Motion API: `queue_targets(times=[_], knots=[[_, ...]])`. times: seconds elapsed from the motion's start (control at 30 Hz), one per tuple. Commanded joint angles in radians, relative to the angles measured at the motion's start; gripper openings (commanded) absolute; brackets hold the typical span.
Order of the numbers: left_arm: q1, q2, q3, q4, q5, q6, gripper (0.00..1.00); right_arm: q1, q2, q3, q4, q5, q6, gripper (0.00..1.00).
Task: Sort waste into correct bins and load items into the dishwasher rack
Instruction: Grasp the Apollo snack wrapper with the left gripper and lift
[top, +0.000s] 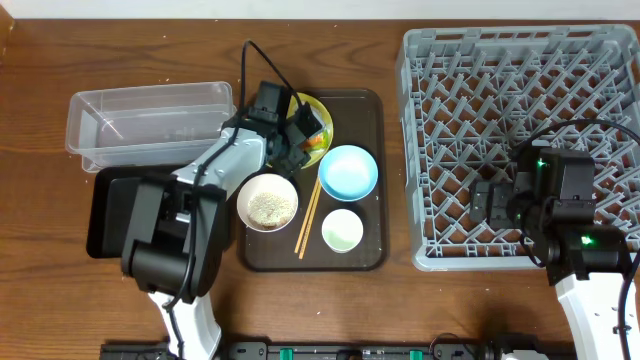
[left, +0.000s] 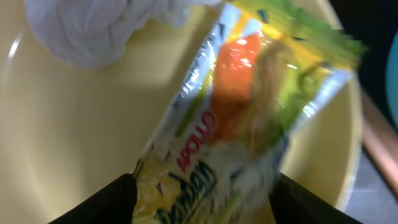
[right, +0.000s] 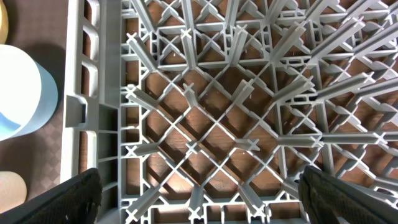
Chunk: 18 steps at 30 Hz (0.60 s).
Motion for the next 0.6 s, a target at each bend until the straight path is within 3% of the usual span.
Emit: queue_targets(times=[0.0,0.1,0.23,0.43,0.57], knots=[[0.004,0.032,0.000,0.008,-0.018,0.021,0.71,-0.003,-0.003,0.024,-0.002,-0.004,0.002,0.99],[0.004,0.039,0.000,0.007,-0.018,0.016,0.69,-0.003,-0.003,0.024,-0.002,-0.004,0.002,0.99],[0.004,0.039,0.000,0.007,-0.018,0.017,0.50,-0.003,-0.003,0.024,-0.002,-0.004,0.002,0.99],[0.004,0.034,0.001,0.008,-0.018,-0.027,0.11,-0.003,-0.003,0.024,-0.002,-0.004,0.002,0.99],[0.004,0.000,0.001,0.007,-0.018,-0.127,0.06,-0.003,-0.003,0.024,-0.002,-0.004,0.002,0.99]])
